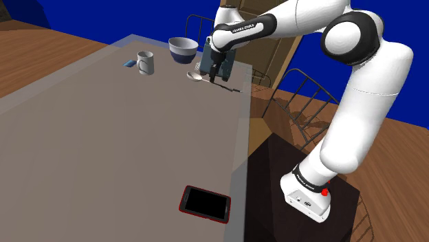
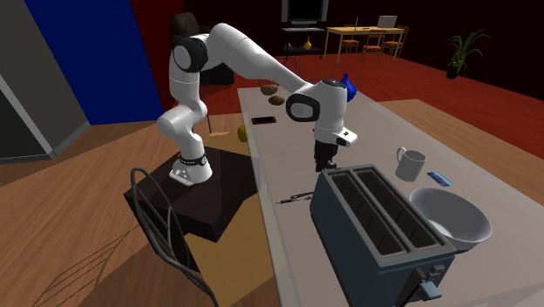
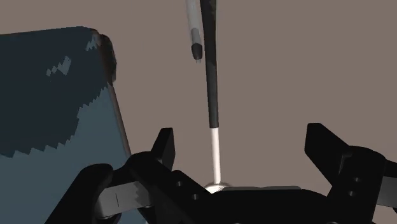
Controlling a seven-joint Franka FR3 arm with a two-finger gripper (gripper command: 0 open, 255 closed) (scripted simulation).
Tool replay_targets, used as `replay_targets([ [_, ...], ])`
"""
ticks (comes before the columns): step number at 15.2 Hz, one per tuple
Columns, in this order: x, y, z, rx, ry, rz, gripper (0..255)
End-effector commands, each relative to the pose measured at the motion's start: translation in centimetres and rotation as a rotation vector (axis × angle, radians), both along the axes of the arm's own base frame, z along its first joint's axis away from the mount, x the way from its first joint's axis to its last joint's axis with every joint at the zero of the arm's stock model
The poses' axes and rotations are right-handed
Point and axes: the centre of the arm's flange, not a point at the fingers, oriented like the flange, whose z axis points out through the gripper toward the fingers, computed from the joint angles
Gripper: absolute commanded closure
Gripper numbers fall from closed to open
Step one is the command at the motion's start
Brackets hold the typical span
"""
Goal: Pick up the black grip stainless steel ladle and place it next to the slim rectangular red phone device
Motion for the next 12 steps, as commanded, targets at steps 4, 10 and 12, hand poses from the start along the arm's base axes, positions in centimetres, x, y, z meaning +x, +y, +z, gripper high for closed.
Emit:
replay_targets([
  [4,2.4,-0.2,-1.7,-0.008,-0.018,0.025,0],
  [10,2.6,-0.5,-4.7,-0.008,-0.018,0.025,0],
  [12,2.6,-0.5,-4.7,-0.008,-0.018,0.025,0],
])
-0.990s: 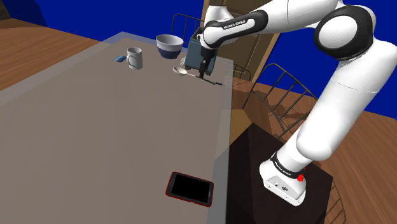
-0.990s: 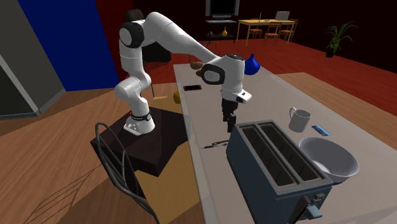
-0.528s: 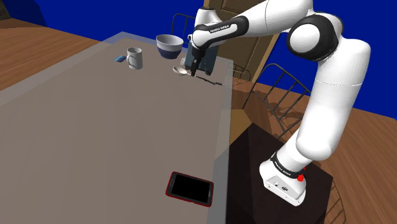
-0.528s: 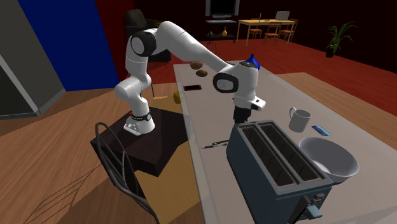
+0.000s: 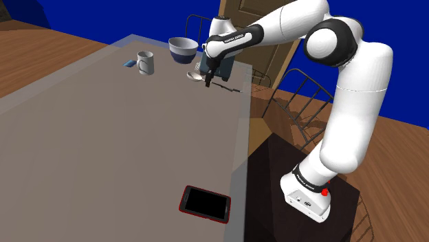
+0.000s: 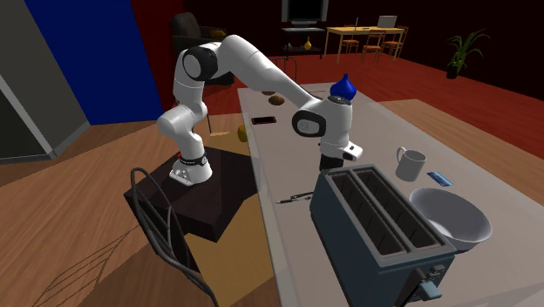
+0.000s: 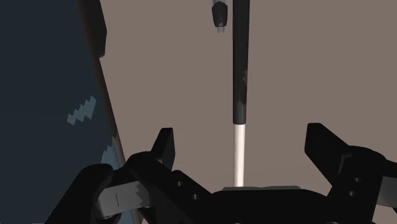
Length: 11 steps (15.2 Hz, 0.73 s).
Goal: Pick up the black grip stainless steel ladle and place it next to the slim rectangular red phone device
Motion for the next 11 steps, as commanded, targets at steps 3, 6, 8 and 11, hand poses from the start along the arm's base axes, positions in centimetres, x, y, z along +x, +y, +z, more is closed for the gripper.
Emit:
replay_targets([
  [3,0.00,-0.02,-0.07,0.000,0.000,0.000,0],
  [6,-0.01,-0.02,-0.07,0.000,0.000,0.000,255],
  [8,-0.01,-0.02,-0.07,0.000,0.000,0.000,255],
  [11,-0.01,-0.02,-0.07,0.000,0.000,0.000,255],
])
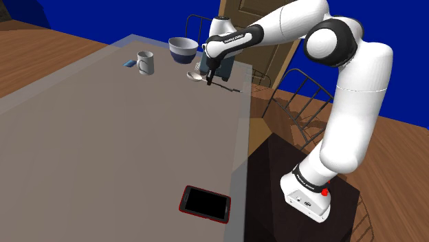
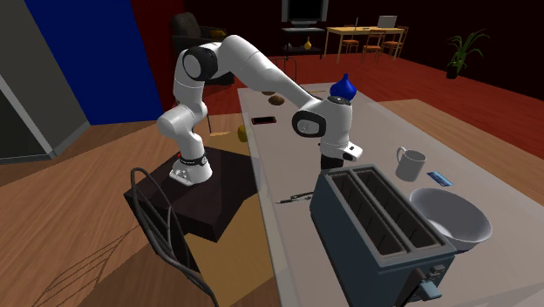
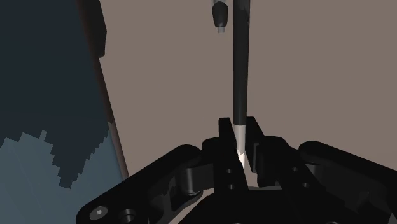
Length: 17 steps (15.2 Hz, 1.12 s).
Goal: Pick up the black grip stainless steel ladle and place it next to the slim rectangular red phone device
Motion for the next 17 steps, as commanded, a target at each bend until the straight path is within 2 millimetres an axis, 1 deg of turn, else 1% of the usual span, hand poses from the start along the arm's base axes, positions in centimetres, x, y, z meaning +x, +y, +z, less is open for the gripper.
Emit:
replay_targets([
  [1,0.0,0.0,0.0,0.000,0.000,0.000,255],
  [4,0.0,0.0,0.0,0.000,0.000,0.000,255],
  [17,0.0,0.0,6.9,0.000,0.000,0.000,255],
])
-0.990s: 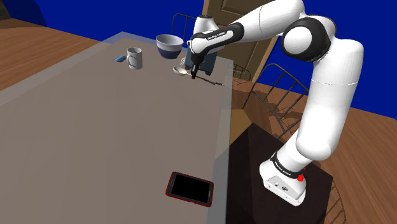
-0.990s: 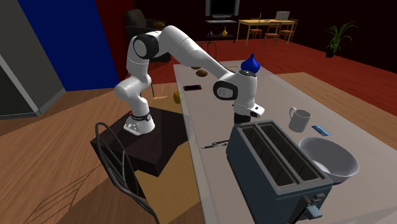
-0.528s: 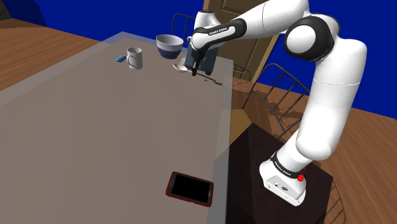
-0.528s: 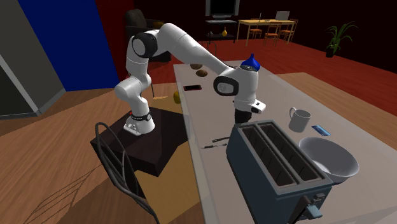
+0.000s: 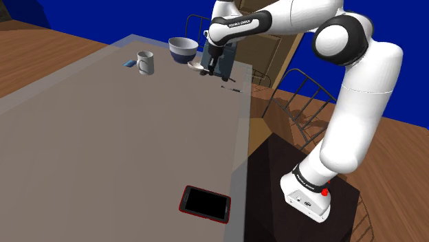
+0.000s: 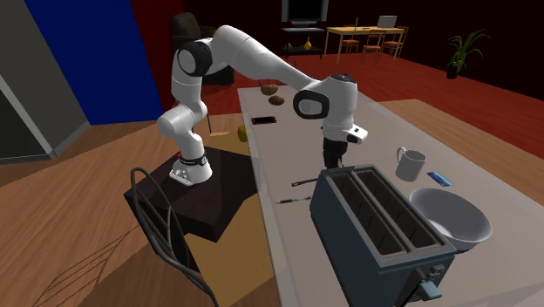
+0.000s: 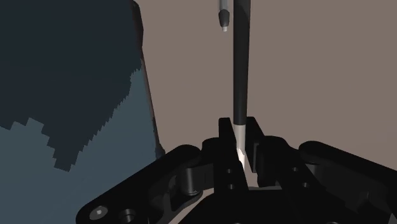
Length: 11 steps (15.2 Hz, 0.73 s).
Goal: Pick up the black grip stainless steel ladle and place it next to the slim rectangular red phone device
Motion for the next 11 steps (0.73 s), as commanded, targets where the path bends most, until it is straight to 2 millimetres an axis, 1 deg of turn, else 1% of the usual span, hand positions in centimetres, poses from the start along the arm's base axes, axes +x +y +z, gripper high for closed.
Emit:
replay_targets([
  [1,0.0,0.1,1.0,0.000,0.000,0.000,255],
  [8,0.0,0.1,4.6,0.000,0.000,0.000,255],
  [11,-2.8,2.9,4.6,0.000,0.000,0.000,255],
])
